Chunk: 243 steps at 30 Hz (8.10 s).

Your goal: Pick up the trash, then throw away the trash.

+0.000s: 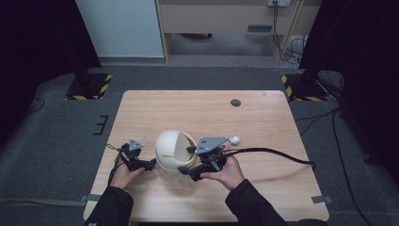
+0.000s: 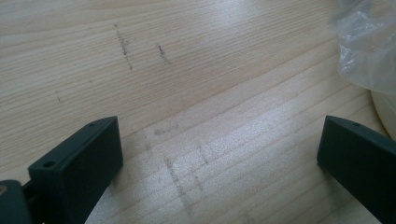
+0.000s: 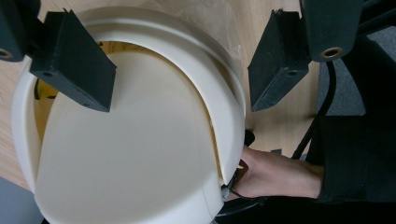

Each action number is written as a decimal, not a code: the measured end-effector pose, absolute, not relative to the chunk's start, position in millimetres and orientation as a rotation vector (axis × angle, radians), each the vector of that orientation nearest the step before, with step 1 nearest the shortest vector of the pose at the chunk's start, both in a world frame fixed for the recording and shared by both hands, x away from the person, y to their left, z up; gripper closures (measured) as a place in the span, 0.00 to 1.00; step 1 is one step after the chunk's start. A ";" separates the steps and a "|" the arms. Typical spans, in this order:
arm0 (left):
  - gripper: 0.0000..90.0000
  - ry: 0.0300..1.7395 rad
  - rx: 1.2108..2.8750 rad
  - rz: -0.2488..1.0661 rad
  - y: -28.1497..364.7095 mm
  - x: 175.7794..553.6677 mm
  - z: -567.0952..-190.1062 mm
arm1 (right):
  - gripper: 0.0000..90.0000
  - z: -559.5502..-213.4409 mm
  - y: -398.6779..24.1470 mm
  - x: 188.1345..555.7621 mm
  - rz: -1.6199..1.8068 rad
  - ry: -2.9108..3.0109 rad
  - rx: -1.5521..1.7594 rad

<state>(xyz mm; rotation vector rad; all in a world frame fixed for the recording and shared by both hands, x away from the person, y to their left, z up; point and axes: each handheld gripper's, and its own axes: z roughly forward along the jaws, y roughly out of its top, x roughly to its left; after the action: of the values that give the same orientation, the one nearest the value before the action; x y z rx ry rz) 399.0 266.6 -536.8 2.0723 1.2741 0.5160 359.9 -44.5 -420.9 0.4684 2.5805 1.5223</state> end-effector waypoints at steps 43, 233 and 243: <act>0.00 1.274 2.073 0.516 266.6 399.0 -536.8 | 0.27 -385.7 -99.6 365.9 1.583 2.401 0.539; 0.00 1.278 2.071 0.518 265.7 397.9 -536.8 | 0.71 -364.1 -208.8 387.5 1.723 2.072 0.861; 0.00 1.278 2.071 0.518 265.7 397.9 -536.9 | 0.71 -353.0 -197.9 382.5 1.814 2.052 0.802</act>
<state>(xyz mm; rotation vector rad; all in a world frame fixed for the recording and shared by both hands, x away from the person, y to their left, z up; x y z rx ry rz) 397.9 265.7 -536.9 2.0706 1.2782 0.5180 382.5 -197.9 -353.0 0.8020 2.0524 1.8144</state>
